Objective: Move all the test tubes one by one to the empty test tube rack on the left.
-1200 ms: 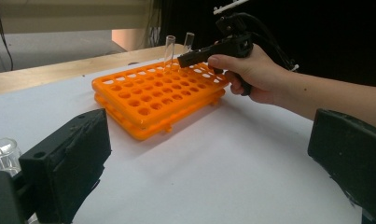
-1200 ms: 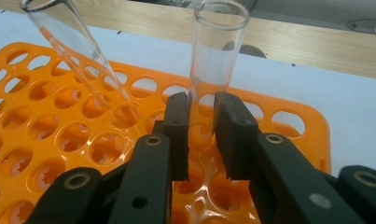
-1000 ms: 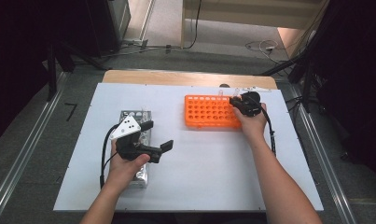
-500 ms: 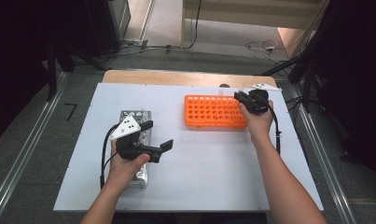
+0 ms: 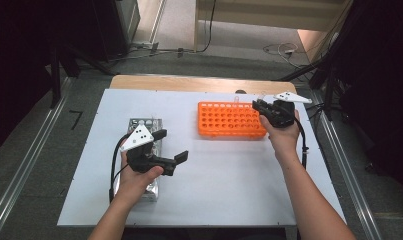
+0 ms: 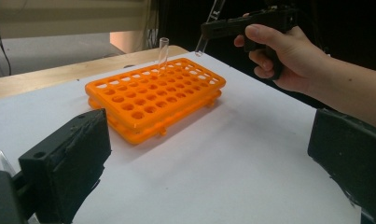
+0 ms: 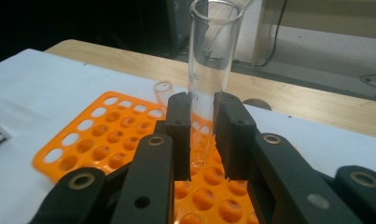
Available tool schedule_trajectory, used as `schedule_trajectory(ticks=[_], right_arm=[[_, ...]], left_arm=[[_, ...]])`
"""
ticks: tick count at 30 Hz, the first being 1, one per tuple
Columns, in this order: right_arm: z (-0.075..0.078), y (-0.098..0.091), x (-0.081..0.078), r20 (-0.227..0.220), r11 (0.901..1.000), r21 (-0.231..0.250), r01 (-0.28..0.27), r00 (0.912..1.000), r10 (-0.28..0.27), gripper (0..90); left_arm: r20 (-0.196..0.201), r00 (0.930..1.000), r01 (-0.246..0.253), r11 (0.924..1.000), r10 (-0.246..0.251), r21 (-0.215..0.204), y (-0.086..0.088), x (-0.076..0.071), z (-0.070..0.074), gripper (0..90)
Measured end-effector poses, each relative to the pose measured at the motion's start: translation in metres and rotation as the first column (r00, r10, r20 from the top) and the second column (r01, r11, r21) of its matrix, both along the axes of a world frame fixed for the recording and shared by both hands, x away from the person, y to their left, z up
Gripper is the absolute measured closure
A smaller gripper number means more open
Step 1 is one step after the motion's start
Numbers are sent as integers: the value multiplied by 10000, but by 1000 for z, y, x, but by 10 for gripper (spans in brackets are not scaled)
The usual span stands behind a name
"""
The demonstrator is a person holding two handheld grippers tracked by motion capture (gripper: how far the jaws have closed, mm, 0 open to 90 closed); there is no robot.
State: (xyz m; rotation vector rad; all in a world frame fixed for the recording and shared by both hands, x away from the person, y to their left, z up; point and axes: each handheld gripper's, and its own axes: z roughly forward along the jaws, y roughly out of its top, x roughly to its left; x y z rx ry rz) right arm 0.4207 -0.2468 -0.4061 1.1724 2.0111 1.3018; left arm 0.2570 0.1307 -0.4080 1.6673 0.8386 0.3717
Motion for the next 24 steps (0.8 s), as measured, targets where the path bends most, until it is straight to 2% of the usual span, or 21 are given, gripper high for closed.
schedule_trajectory(ticks=[12,24], right_arm=[[4,7,-44,9,9939,225,-1077,9942,1077,743],[1,19,-88,-26,9769,282,-2119,9773,2120,744]], left_arm=[[49,9998,170,9997,-171,179,-10,-2,0,0],[80,9991,425,9986,-428,325,-20,-5,0,0]])
